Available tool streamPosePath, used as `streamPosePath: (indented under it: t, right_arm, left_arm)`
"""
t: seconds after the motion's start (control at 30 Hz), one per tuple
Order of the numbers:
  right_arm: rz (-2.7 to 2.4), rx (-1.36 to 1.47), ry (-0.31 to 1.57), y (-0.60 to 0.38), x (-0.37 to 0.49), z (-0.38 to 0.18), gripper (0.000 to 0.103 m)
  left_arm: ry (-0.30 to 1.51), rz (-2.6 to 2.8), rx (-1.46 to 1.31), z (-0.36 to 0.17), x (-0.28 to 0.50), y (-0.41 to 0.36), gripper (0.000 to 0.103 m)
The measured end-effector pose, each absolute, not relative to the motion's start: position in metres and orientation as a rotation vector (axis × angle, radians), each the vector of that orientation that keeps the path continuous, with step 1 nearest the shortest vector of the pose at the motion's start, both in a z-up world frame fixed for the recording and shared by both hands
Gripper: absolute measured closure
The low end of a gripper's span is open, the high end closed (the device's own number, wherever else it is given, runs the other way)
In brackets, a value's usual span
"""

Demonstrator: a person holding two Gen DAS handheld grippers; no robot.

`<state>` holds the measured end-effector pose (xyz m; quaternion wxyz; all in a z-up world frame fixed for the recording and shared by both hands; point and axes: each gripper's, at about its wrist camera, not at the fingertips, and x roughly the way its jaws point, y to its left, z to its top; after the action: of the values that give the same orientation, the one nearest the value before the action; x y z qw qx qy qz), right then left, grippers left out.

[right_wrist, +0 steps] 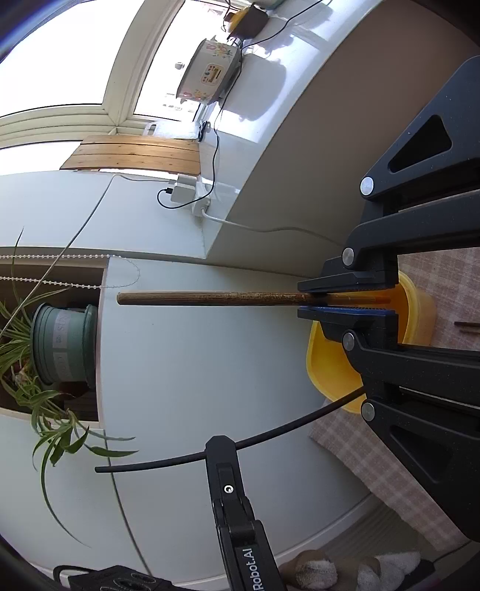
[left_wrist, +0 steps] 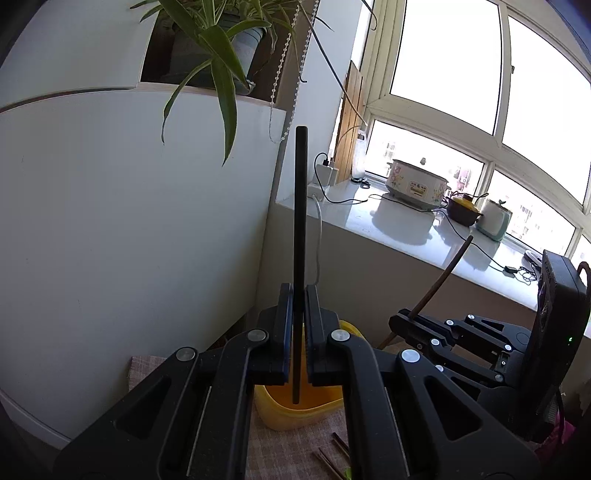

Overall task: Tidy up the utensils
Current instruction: 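Lift both held chopsticks and carry them over the yellow bin, then open both tools to drop the chopsticks into the yellow bin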

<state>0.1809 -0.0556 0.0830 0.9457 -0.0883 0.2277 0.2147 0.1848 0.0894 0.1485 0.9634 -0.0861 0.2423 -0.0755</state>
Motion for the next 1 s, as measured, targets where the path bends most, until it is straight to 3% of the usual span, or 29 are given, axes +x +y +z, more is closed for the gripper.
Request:
streamPosePath:
  t: [0.67, 0.7, 0.73, 0.77, 0.83, 1.0]
  right_arm:
    - [0.411, -0.202, 0.555, -0.046, 0.192, 0.041, 0.097]
    - [0.412, -0.200, 0.555, -0.048, 0.191, 0.042, 0.094]
    - [0.415, -0.195, 0.553, -0.050, 0.189, 0.043, 0.084]
    - [0.413, -0.190, 0.547, -0.053, 0.187, 0.045, 0.068]
    - [0.410, -0.180, 0.517, -0.057, 0.181, 0.051, 0.048]
    - [0.410, -0.172, 0.491, -0.064, 0.166, 0.061, 0.048]
  left_arm:
    - [0.615, -0.142, -0.200, 0.089, 0.187, 0.086, 0.100]
    - [0.615, -0.142, -0.197, 0.090, 0.186, 0.085, 0.099]
    - [0.615, -0.144, -0.194, 0.091, 0.185, 0.085, 0.090]
    - [0.614, -0.143, -0.194, 0.092, 0.183, 0.085, 0.072]
    - [0.601, -0.147, -0.192, 0.095, 0.180, 0.083, 0.069]
    - [0.577, -0.151, -0.196, 0.101, 0.169, 0.081, 0.069]
